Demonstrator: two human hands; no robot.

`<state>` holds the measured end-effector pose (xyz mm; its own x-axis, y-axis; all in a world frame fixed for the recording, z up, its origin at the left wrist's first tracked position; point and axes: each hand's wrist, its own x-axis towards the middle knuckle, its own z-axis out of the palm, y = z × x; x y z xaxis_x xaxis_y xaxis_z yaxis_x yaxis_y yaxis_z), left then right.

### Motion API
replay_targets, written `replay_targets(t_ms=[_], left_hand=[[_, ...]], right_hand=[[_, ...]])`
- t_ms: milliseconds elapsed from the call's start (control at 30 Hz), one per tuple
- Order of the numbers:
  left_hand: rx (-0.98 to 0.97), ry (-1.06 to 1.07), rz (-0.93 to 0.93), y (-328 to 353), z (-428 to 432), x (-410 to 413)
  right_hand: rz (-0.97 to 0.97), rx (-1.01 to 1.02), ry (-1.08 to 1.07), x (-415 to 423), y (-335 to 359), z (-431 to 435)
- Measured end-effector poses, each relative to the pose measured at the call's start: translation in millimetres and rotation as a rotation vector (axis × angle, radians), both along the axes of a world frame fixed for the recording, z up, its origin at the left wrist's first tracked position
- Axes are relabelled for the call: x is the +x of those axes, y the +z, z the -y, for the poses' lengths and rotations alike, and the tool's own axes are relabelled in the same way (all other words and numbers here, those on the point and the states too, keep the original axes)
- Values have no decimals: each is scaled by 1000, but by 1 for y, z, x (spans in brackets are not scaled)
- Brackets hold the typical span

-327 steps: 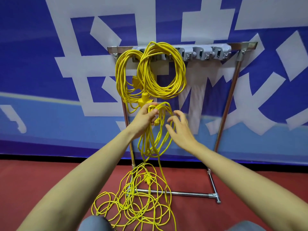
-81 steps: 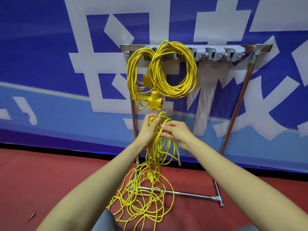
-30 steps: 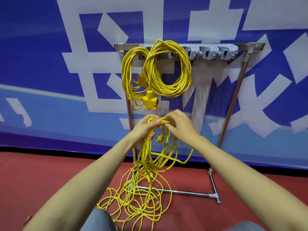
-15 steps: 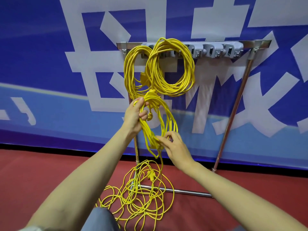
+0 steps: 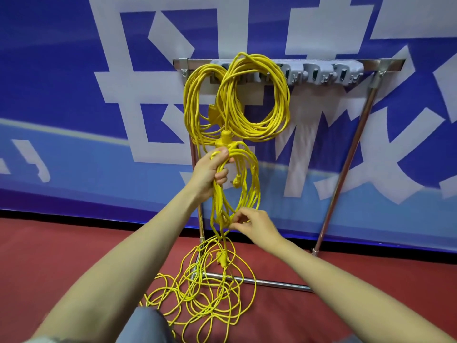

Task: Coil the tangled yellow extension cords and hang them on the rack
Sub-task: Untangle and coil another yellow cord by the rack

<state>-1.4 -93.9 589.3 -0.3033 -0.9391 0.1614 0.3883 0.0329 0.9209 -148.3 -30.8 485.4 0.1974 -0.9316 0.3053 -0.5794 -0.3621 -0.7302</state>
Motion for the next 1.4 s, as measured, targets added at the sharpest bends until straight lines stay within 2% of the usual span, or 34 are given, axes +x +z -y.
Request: replay_targets(t_ms=[67,133,167,267,333,367,467,533,600,700,867,1033,1167,1267,1400], left_hand=[[-48,19,161,-2,-5,-4],[-97,-51,314,-7,-10,-7],[-119,-101,384,-10,-13,-7],[-145,-230,491,-16,-18,0],[-136,-286,530,-16,-21,4],[-131,-306,558,-15,-22,4],[-128,-365,610,-12,-28,2],[-125,-387,620,-10,-31,2],[-121,-389,643,-7,-32,2],[-140,-404,690,-5,-32,3],[-212,-363,709,-7,-31,5],[-504,-229,964,-7,-33,0],[-535,-74,814,-16,-36,-4],[-522,-18,729,-20,-38,-6],[-576,46,793,-14,-37,-7]], right_hand=[[-60,41,26,-5,1,-1],[-177,36,33,-13,7,-1],[-176,1,3,-17,13,-1],[5,-280,-198,-31,36,5],[24,-380,-236,-42,52,13],[11,-332,-174,-48,59,18],[-33,18,168,-54,76,21],[-8,149,272,-55,79,22],[-62,130,258,-57,81,22],[-271,71,234,-60,84,19],[-291,74,270,-64,93,24],[-285,129,260,-70,93,27],[-167,163,249,-73,99,26],[-178,152,238,-72,105,24],[-185,130,228,-70,110,25]])
